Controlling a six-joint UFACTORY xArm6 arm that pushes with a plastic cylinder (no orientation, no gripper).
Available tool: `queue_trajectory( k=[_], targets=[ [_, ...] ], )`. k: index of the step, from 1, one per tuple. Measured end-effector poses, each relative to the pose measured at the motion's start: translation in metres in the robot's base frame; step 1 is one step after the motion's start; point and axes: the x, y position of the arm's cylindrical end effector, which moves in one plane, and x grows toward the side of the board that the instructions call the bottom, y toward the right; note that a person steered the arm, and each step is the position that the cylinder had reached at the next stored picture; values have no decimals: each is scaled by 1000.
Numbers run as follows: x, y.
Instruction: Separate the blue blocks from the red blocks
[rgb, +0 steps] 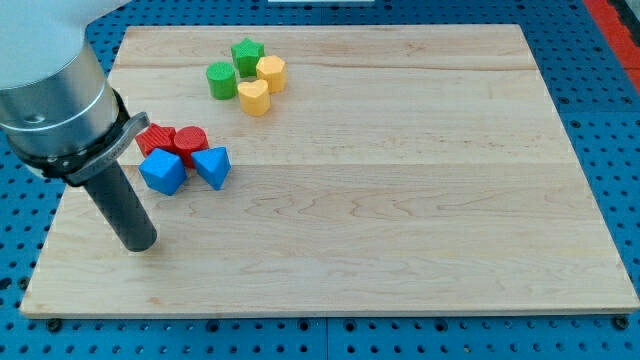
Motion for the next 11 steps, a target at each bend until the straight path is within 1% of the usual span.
queue_trajectory(
  k=[1,2,3,4,5,6,7,8,9,10,11],
  targets=[
    [1,-21],
    [-29,-98],
    [-69,-63],
    [-81,82],
    [-87,145],
    [-107,130],
    [-141,167],
    [-135,231],
    [-107,243],
    [-92,307],
    [-62,332]
  ],
)
